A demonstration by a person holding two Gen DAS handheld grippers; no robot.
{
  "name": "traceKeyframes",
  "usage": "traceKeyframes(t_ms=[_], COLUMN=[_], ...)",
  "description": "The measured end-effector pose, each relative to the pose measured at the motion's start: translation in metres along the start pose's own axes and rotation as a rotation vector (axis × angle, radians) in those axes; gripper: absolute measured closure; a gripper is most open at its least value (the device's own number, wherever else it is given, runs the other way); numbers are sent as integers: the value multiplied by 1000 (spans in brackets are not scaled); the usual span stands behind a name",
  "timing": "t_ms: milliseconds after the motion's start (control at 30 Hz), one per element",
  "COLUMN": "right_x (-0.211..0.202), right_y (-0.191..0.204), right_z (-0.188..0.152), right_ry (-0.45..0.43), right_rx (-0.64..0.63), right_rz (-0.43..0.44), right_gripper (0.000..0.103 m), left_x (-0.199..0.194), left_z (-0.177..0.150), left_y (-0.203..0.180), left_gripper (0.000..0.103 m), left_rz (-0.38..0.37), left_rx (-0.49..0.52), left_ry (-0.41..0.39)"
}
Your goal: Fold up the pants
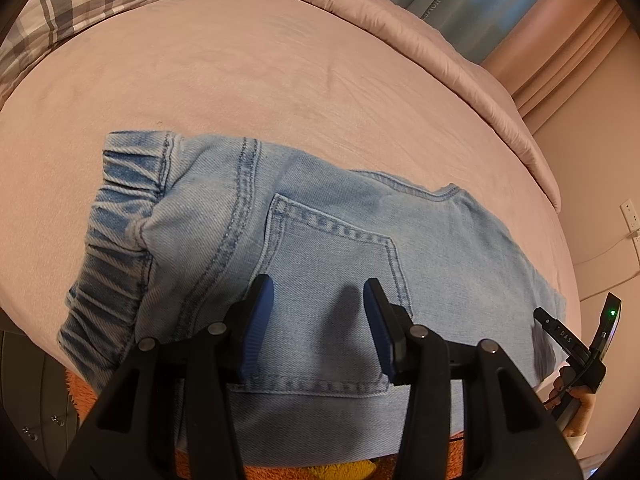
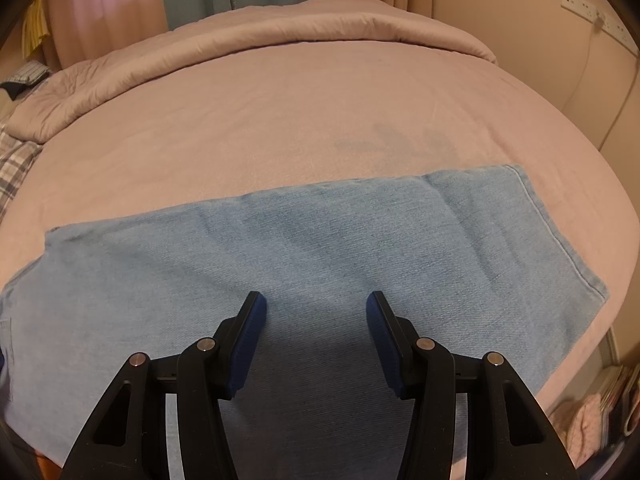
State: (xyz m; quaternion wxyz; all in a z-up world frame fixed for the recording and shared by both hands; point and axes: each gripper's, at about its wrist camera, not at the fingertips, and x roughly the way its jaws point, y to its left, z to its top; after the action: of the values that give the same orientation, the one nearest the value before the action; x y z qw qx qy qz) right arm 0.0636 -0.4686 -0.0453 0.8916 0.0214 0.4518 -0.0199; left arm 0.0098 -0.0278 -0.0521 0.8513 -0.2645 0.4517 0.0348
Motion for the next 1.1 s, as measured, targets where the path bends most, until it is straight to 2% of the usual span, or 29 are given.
traceKeyframes(t_ms=[1100], right_x=[0], right_y=[-4], right_z=[0], right_ry=[-1], right_rx=[4], right_rz=[10], right_gripper=[51], left_x=[1], left_z=[-1], left_y=[-1], left_gripper=[55], left_rz=[2], left_rx=[-2], left_ry=[-1])
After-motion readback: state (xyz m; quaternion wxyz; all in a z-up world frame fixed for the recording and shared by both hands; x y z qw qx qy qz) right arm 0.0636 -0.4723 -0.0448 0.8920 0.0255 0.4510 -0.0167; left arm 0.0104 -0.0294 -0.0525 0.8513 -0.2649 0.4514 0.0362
